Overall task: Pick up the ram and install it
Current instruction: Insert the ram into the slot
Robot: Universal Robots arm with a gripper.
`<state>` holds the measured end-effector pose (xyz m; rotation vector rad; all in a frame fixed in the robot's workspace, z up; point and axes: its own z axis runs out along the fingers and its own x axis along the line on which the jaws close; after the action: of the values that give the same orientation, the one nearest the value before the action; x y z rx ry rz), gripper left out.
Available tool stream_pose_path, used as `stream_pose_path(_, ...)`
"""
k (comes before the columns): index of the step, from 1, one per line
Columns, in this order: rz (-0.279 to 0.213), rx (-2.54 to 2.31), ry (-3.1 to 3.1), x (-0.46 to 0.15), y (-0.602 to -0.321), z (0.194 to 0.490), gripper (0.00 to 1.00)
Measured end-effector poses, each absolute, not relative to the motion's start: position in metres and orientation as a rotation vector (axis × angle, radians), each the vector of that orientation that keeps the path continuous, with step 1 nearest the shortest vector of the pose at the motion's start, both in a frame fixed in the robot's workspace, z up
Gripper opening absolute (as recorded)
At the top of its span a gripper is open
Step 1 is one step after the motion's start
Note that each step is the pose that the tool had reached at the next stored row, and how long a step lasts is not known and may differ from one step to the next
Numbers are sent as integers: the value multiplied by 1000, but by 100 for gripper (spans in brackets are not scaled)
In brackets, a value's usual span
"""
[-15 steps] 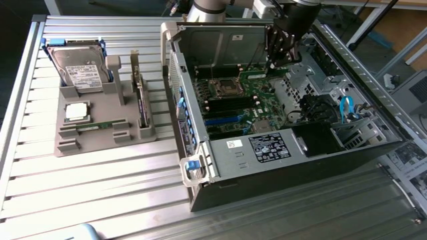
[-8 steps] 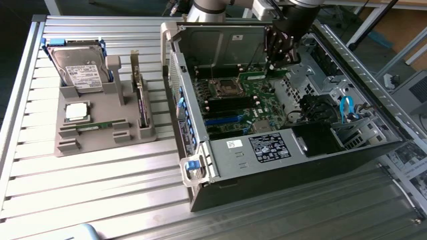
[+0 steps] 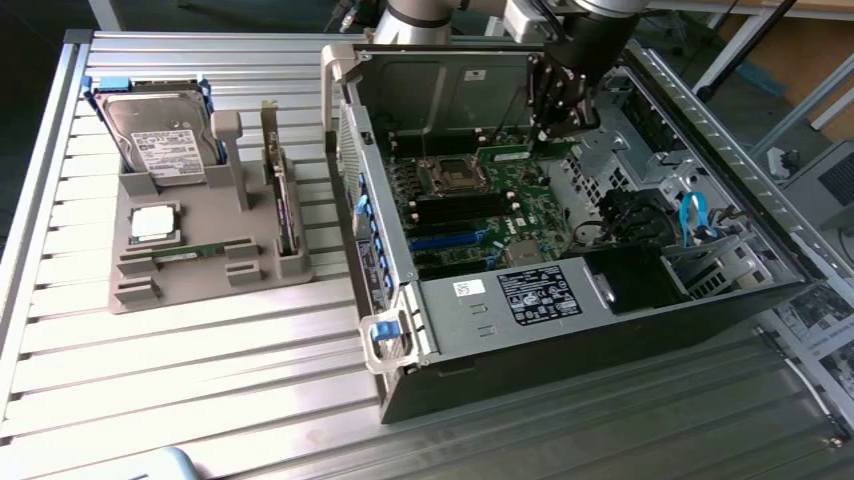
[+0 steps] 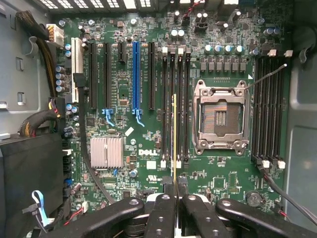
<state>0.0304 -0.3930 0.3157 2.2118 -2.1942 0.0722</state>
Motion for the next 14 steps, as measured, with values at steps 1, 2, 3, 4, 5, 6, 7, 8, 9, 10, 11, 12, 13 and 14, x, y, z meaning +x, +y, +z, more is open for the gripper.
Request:
stream_pose_path(1, 72, 2212, -2194, 30, -393, 315, 12)
stream_pose_path(2, 73, 2212, -2194, 30, -393, 315, 12)
stream_pose_path(3, 73, 2211, -2194, 30, -393, 315, 12)
stream_pose_path(4, 73, 2211, -2194, 30, -393, 315, 12)
stream_pose_path(5, 73, 2211, -2194, 30, -393, 314, 12)
stream_pose_path(6, 74, 2211, -2193, 30, -393, 314, 12)
stream_pose_path(7, 74, 2211, -2193, 30, -393, 314, 12)
stream_pose_path(8, 74, 2211, -2193, 30, -393, 313, 12)
stream_pose_path(9, 75, 2211, -2193, 30, -392, 313, 12)
stream_pose_path(10, 75, 2210, -2193, 30, -392, 313, 12)
stream_pose_path(11, 75, 2210, -2193, 30, -392, 312, 12)
stream_pose_path(12, 76, 2210, -2193, 30, -392, 312, 12)
stream_pose_path(13, 76, 2210, -2192, 30, -392, 312, 12)
stream_pose_path(14, 76, 2210, -2192, 30, -392, 312, 12)
